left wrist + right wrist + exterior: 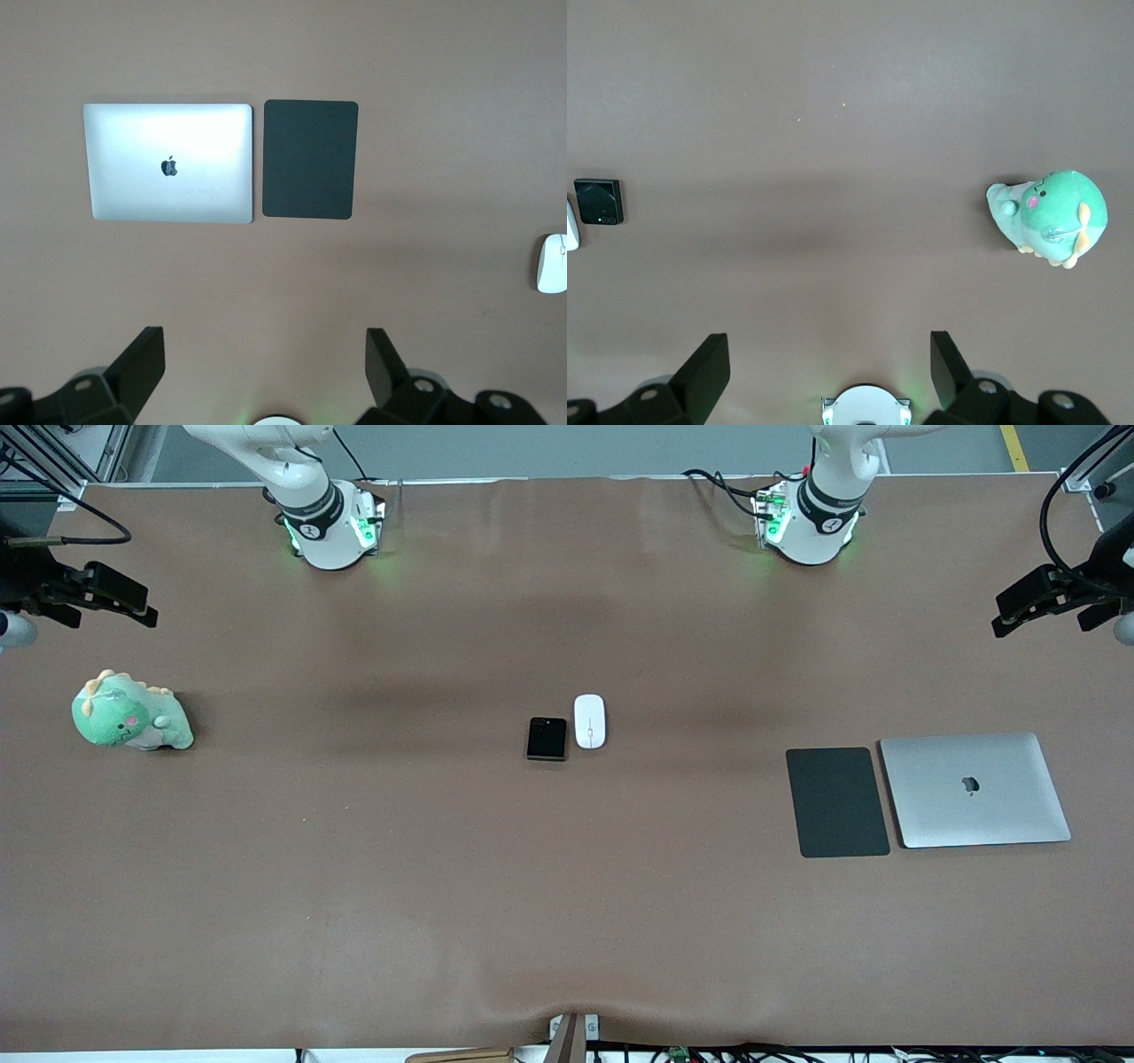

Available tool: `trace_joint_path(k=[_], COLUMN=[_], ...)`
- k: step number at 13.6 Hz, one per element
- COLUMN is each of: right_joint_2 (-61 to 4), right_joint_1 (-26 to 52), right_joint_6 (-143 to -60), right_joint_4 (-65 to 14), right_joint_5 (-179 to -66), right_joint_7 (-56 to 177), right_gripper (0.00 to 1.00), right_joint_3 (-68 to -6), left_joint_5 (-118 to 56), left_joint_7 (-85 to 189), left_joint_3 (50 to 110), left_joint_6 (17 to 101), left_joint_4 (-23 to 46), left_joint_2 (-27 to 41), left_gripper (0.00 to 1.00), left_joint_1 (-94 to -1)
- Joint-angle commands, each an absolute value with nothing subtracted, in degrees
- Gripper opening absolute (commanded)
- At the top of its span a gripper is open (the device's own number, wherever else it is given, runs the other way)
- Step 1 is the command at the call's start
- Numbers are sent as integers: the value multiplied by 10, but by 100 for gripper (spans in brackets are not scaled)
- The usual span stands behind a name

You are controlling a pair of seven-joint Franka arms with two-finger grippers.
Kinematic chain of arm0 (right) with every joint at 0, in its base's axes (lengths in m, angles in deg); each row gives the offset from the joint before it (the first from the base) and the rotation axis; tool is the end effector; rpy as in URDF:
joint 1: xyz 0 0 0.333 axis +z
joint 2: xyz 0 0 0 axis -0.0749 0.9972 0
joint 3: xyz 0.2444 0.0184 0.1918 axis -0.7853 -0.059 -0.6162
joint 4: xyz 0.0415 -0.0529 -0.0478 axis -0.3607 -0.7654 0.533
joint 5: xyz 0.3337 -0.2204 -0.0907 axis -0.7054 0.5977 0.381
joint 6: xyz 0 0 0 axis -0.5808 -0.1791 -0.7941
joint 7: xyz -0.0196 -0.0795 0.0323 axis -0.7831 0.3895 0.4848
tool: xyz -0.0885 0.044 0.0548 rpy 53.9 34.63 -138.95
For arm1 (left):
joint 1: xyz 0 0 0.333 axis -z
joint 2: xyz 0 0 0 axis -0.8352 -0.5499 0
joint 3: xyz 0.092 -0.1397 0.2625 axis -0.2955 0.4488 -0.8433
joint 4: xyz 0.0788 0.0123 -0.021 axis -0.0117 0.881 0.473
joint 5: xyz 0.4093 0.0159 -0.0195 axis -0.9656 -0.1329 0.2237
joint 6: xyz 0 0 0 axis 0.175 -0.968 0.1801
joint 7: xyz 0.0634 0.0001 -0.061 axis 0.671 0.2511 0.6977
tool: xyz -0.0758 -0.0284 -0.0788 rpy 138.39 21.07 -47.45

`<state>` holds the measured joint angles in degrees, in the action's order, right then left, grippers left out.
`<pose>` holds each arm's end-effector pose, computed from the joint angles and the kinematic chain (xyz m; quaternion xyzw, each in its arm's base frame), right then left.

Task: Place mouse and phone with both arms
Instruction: 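Reach the left gripper to the white mouse while the right gripper moves out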

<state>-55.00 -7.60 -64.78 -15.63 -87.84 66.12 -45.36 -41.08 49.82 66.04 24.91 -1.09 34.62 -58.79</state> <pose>0.5341 0.0007 0.6347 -0.9978 0.0094 0.0631 0.0179 0.5480 -0.0192 0.6515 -0.9996 -0.0211 0.0118 0.0143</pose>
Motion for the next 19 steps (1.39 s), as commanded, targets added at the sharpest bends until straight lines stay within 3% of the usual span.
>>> trace_joint_path(k=[1,5,10,14,19], right_joint_2=[-551,-549,-547,-541,-499], right_joint_1=[-78,-76,-76,-74,-74], right_joint_6=[-640,-640,-642,-641,-675], right_joint_4=[-154,-157,-156,-156,-152], right_joint_5=[-875,-875,-875,-875,-880], right_joint_7=[656,654,655,663,668], right_gripper=[100,100,100,100,100], right_joint_3=[-458,-458,-458,-458,-458], left_joint_5=[-404,-401,-389,-383,-383], left_joint_7=[482,489,513,565,689], left_joint_3=[664,664,718,788,791], left_joint_6=[238,239,256,301,417], left_joint_4=[-17,-18,-18,-9,40], left_joint_2=[351,340,294,243,172], left_gripper=[100,100,100,100,100], left_joint_1=[-592,-585,-577,-561,-459])
